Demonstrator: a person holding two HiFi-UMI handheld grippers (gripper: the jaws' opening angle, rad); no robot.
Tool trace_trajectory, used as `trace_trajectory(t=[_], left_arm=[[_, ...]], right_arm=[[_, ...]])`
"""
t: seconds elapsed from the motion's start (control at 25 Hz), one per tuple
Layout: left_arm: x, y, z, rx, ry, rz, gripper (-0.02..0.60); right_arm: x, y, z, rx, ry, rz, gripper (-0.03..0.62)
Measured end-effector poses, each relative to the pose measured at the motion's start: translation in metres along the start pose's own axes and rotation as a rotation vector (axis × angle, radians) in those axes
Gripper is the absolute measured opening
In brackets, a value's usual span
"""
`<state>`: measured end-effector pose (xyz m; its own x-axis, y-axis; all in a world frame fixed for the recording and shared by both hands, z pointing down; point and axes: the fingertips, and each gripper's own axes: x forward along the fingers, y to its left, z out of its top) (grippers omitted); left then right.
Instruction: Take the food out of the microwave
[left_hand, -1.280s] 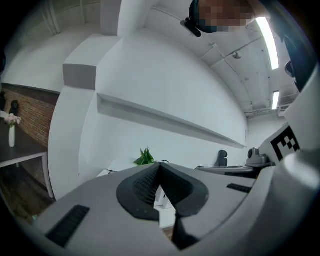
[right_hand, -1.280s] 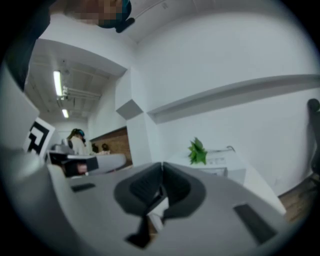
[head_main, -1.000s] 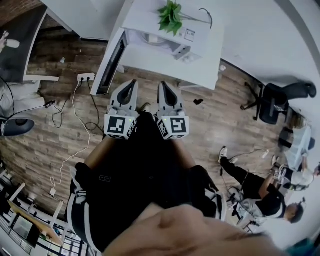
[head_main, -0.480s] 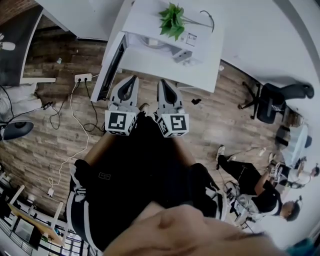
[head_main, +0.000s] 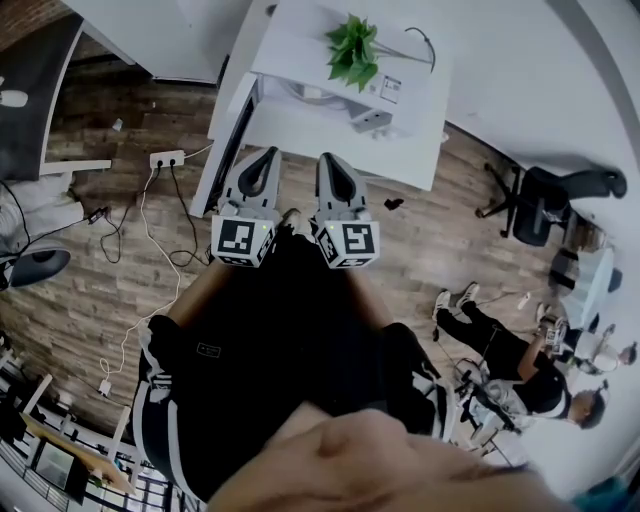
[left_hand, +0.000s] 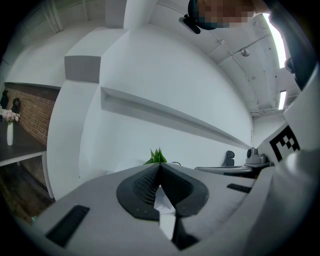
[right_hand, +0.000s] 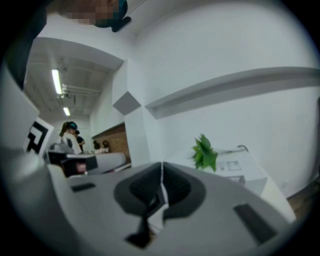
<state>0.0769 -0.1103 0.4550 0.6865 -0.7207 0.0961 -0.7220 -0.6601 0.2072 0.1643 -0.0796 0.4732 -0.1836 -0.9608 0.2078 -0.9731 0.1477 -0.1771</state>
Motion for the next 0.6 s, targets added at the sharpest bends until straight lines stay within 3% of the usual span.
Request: trace_trajectory(t=[0.6], left_arm=[[0.011,0.023,0.017,-0.019,-0.02,-0.01,0.03]], right_arm=[[0.057,-0.007,-0.021,-0.017,0.059,-0.001,0.035]])
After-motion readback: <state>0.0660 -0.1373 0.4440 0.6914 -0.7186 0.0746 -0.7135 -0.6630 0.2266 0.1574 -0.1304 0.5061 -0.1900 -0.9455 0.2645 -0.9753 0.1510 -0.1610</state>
